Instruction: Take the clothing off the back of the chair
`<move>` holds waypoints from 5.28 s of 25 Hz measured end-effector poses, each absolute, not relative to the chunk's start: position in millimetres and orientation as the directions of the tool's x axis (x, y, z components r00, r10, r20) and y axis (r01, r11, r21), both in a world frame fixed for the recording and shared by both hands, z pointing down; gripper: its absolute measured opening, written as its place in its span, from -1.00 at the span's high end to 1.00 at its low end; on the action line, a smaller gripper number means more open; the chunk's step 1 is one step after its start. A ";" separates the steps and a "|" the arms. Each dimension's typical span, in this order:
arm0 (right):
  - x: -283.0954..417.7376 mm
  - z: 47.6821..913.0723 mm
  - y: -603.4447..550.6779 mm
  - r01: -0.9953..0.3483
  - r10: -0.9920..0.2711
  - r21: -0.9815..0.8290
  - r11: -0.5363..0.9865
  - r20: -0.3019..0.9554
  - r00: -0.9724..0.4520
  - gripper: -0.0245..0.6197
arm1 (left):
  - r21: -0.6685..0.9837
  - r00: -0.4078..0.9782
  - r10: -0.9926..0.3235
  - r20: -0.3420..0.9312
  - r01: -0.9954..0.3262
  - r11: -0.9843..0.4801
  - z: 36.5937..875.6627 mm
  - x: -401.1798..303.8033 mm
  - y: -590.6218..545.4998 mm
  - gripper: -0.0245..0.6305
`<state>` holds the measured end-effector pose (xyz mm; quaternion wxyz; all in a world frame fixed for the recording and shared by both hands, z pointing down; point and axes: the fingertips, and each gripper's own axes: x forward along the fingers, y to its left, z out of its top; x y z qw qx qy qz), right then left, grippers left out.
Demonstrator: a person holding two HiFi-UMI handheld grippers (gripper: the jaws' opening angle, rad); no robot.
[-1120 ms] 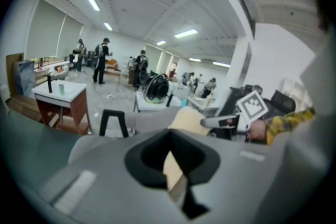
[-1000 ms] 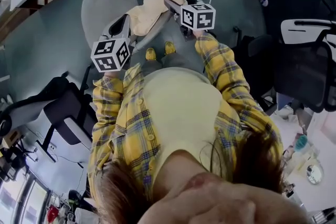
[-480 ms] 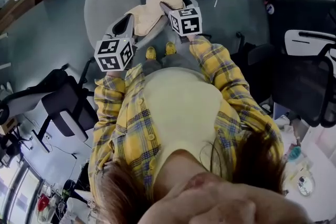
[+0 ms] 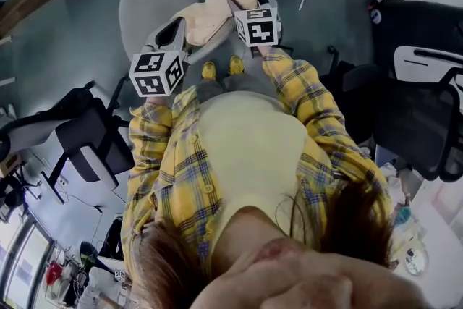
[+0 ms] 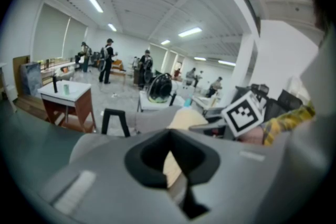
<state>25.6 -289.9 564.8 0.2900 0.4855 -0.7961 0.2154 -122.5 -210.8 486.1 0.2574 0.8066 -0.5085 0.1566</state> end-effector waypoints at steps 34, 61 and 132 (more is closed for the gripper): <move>18.6 520.8 -266.3 -0.848 -0.745 0.209 0.488 0.606 -0.279 0.50 | 0.300 0.474 -0.764 0.438 -0.878 -0.373 457.5 -122.3 -208.6 0.91; 14.8 449.7 -253.1 -0.854 -0.777 0.111 0.508 0.487 -0.398 0.62 | 0.300 0.399 -0.824 0.403 -0.908 -0.293 443.6 -154.1 -207.6 0.91; -78.5 326.4 -259.4 -0.674 -0.645 -0.113 0.730 0.213 -0.734 0.65 | 0.198 0.145 -0.960 0.241 -0.975 -0.098 350.9 -226.7 -197.8 0.91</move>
